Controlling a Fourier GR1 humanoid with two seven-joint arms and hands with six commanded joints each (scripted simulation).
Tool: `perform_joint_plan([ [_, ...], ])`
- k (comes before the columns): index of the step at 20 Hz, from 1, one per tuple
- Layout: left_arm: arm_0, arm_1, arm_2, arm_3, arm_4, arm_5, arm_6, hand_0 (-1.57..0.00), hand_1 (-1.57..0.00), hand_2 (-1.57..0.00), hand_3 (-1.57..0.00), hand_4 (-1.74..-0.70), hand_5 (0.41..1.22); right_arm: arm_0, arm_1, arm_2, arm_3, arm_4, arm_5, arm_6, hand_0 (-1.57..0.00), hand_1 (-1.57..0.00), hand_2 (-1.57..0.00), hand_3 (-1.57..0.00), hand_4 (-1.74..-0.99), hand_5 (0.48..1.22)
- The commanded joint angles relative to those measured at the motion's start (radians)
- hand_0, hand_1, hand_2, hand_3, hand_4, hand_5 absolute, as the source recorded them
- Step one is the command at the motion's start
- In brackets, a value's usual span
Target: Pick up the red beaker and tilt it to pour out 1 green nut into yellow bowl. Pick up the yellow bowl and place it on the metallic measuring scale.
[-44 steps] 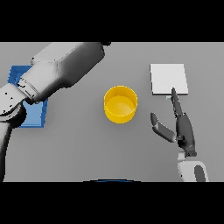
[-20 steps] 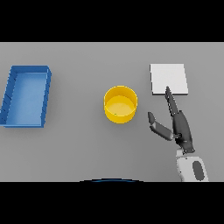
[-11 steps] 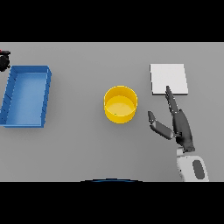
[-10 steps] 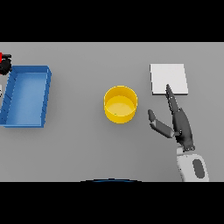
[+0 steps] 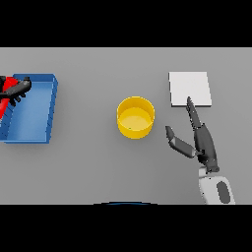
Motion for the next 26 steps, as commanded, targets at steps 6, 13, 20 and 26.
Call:
perform_joint_plan([
  [6,-0.006,0.017,-0.04,0.013,-0.029,-0.089,0.009,-0.33,-0.29,-0.27,-0.23,-0.75,0.647,-0.007,-0.01,-0.008,0.004,-0.024,0.02,-0.008,0.0,0.0,0.0,0.0,-1.148,0.688],
  [13,-0.031,-0.019,-0.043,0.062,-0.078,-0.024,-0.042,-0.07,-0.06,-0.06,-0.05,-0.71,0.658,0.001,-0.003,0.014,-0.008,0.035,-0.012,0.043,0.0,0.0,0.0,0.0,-1.175,0.672],
  [20,-0.016,-0.015,-0.023,0.029,-0.067,0.013,-0.094,-0.01,-0.01,-0.01,-0.01,-0.72,0.676,-0.134,-0.18,0.115,0.014,0.195,0.139,0.058,0.0,0.0,0.0,0.0,-1.19,0.716],
  [26,-0.007,-0.031,-0.021,0.045,-0.058,0.004,-0.118,0.0,0.0,0.0,0.0,-0.71,0.669,-0.37,-0.331,0.305,0.099,0.467,0.262,0.015,0.0,0.0,0.0,0.0,-1.232,0.702],
])
